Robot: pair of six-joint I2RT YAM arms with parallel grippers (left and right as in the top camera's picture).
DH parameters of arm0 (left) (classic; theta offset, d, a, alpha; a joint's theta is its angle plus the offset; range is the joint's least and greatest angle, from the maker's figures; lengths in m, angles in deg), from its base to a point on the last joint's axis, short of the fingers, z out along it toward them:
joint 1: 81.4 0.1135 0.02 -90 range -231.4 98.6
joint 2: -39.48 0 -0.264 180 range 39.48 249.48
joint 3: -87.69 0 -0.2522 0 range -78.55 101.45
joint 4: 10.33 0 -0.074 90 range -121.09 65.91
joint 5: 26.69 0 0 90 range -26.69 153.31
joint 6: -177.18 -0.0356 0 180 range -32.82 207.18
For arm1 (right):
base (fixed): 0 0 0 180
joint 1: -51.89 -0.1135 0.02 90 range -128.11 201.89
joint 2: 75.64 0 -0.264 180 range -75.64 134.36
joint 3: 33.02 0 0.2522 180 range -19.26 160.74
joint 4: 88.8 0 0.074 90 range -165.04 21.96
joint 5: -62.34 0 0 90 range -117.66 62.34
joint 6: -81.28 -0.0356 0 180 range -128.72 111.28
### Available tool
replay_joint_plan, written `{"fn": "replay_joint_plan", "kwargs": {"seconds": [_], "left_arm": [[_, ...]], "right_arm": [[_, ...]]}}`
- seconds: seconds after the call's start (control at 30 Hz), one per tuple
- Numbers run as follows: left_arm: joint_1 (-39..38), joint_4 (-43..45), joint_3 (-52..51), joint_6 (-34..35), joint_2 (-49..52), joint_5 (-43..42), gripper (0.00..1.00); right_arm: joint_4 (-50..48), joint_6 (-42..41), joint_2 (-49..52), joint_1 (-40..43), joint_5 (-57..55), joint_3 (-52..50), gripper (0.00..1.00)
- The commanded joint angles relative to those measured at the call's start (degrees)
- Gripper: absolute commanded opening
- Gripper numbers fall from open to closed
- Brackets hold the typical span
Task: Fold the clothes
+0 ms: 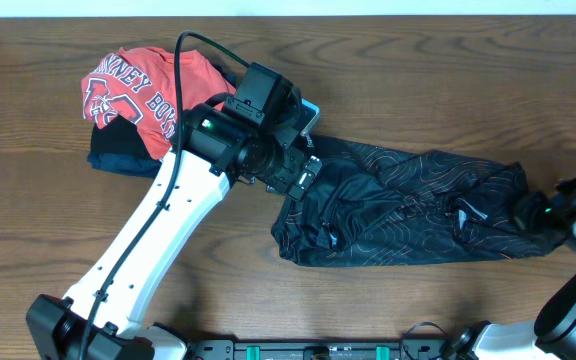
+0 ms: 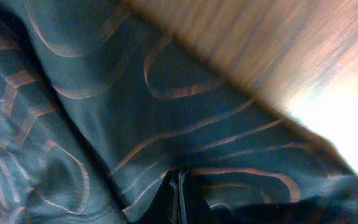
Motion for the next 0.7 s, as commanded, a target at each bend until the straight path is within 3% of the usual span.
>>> {"fn": "replay_joint_plan", "kwargs": {"seconds": [0.0,0.2,0.3,0.5,0.6,0.67], "left_arm": [[0.24,-0.02,0.70,-0.50,-0.13,0.52,0.97],[0.24,-0.04,0.70,-0.50,-0.13,0.52,0.97],[0.24,0.00,0.70,-0.50,-0.13,0.52,0.98],[0.24,0.33,0.70,-0.48,-0.13,0.52,0.97],[0.24,0.33,0.70,-0.48,-0.13,0.50,0.97],[0.24,0.31,0.70,-0.48,-0.13,0.50,0.97]], "right_arm": [[-3.89,-1.66,-0.31,-1.73,4.70,-3.54,0.01],[-13.38,-1.70,-0.31,-3.78,16.50,-5.60,0.01],[-24.13,-1.81,-0.31,-3.89,24.65,-5.60,0.01],[-47.17,-16.48,-0.31,-3.78,42.93,-5.55,0.01],[-47.93,-16.26,-0.33,-3.63,43.23,-5.55,0.01],[-42.16,-12.94,-0.33,-2.84,39.67,-5.55,0.01]]}}
